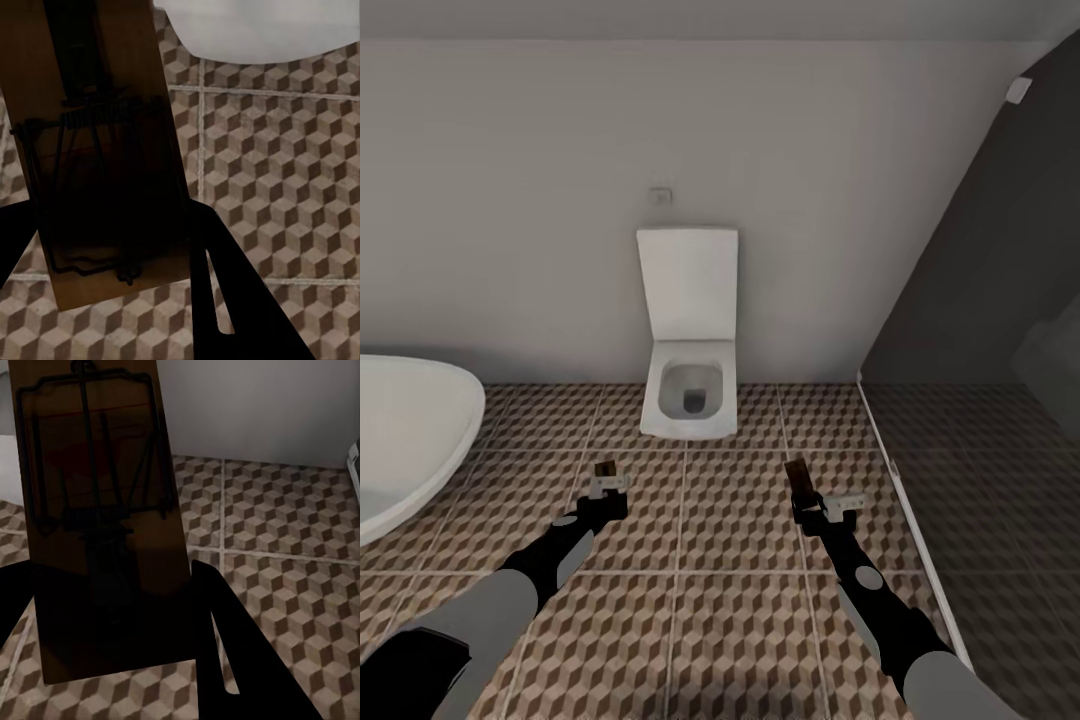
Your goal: Take the four mousetraps from the cabinet in the bathroom and place them on the bathroom floor. Make sure all four end up on the same floor surface, and ensure that at least two of them are either under or directly next to the same bathroom sink.
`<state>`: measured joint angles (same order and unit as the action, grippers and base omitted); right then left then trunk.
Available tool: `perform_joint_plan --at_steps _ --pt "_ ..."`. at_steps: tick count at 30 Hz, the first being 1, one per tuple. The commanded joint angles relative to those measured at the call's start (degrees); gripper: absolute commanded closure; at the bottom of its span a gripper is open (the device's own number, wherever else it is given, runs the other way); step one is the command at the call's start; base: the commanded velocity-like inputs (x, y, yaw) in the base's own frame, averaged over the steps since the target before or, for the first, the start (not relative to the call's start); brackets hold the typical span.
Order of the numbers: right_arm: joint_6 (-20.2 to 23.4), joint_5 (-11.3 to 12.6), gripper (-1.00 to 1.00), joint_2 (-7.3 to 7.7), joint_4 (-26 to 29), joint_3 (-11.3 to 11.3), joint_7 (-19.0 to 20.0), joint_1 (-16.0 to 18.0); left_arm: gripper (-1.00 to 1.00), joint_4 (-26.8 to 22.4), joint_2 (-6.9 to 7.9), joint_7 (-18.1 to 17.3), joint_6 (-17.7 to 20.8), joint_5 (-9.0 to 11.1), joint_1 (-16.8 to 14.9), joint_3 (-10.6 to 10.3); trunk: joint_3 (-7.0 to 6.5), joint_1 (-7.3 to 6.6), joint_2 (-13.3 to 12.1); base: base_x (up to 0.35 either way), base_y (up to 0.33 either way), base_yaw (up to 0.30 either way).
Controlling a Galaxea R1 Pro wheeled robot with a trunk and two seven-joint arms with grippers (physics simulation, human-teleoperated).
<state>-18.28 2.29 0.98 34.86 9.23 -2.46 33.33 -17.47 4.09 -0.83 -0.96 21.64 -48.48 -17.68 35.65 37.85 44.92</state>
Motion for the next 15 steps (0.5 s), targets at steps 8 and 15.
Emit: perform_joint_plan --at_steps 8,15 --pt "-0.1 0.4 1.0 0.08 0.0 0.3 -0.1 0.0 1.0 0.0 -0.18 -0.1 -0.1 0.4 0.0 -0.3 2.2 1.77 3.3 0.0 0.0 0.0" --pt "-0.1 0.4 1.0 0.08 0.0 0.3 -0.1 0.0 1.0 0.0 -0.3 -0.1 -0.1 0.4 0.0 -0.4 4.07 3.31 6.1 0.0 0.0 0.0"
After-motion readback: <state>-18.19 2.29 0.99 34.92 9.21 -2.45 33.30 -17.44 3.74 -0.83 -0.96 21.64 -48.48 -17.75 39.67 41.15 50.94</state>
